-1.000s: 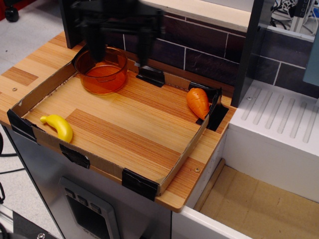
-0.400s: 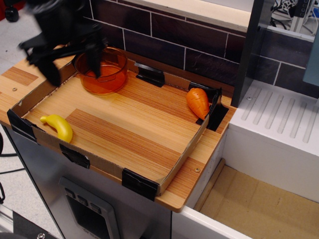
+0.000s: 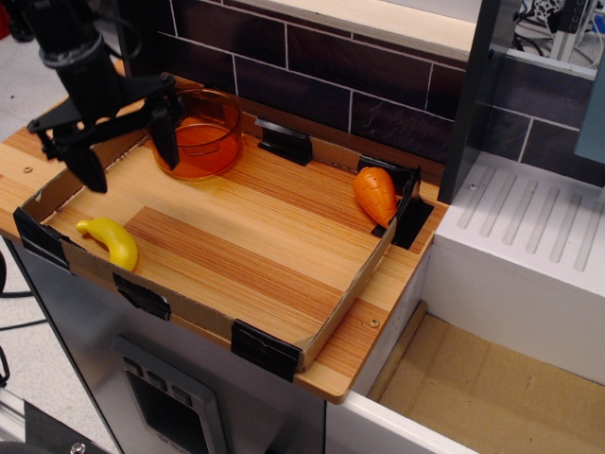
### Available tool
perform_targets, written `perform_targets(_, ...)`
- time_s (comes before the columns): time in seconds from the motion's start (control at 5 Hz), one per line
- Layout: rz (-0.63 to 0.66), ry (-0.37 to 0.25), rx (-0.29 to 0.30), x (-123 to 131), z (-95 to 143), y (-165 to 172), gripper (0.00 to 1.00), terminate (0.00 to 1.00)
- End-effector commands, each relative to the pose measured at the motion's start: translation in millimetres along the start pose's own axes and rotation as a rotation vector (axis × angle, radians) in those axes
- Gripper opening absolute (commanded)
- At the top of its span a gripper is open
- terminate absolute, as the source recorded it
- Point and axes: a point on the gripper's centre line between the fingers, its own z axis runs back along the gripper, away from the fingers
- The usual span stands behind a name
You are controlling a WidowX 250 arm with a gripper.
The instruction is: Put banana in pot
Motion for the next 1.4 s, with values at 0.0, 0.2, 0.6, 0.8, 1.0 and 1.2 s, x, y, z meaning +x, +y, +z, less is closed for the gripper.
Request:
perform_targets(0.0,0.078,0.0,0.084,-9,-3,12,1.0,0.0)
perform_targets(0.2,0.125,0.009,0.123,-14,-5,15,1.0,0.0)
perform_targets(0.6,0.18,0.0,0.159,-17,-22,17,1.0,0.0)
perform_targets(0.8,0.194,-0.003,0.188,-18,-33,23,1.0,0.0)
perform_targets(1.0,0.17,-0.009,0.179,-20,-38,26,1.0,0.0)
perform_targets(1.2,0.111,-0.008,0.114,-21,-37,25,0.0,0.0)
